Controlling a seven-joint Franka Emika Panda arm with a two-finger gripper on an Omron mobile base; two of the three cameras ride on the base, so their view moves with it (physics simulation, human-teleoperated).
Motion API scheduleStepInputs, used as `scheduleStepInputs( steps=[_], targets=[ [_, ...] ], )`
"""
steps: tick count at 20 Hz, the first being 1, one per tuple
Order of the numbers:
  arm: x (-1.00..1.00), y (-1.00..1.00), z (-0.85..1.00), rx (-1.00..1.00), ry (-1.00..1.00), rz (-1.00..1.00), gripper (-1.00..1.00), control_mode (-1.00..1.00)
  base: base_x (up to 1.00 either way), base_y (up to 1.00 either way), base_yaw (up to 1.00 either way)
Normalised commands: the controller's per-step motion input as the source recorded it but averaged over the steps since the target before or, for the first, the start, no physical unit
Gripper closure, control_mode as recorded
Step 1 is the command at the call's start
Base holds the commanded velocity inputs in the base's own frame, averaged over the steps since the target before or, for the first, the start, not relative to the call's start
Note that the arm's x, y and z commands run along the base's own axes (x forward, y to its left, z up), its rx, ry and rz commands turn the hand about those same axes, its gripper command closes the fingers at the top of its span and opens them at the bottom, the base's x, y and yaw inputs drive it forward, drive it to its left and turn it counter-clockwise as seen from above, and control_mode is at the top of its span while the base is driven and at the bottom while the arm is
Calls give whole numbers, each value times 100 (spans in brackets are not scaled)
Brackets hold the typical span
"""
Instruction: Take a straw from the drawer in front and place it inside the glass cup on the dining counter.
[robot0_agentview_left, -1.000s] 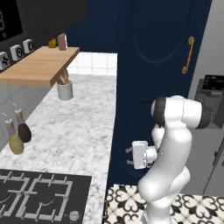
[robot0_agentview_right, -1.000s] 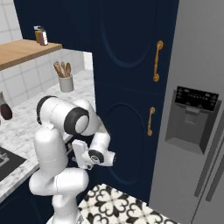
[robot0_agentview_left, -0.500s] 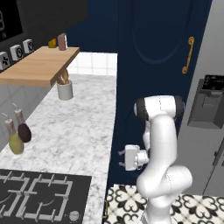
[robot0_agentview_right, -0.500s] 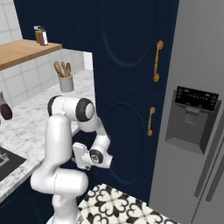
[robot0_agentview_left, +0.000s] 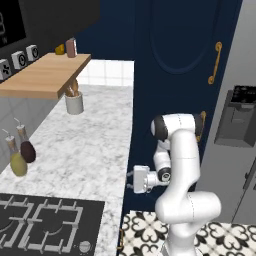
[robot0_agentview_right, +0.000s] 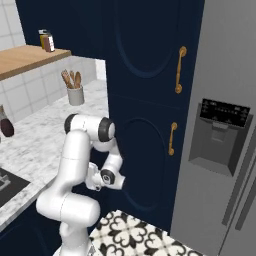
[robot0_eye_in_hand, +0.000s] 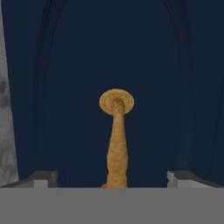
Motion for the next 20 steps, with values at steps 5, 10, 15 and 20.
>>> scheduleStepInputs(
  steps=[5,10,15,20],
  targets=[
    [17,21,-36,-2,0,0,-100,-100,0,0,0],
    [4,13,-31,-2,0,0,-100,-100,0,0,0],
    [-7,25,-2,-2,-3,-2,100,-100,0,0,0],
    [-50,-10,0,0,-13,-3,100,-100,0,0,0]
  ],
)
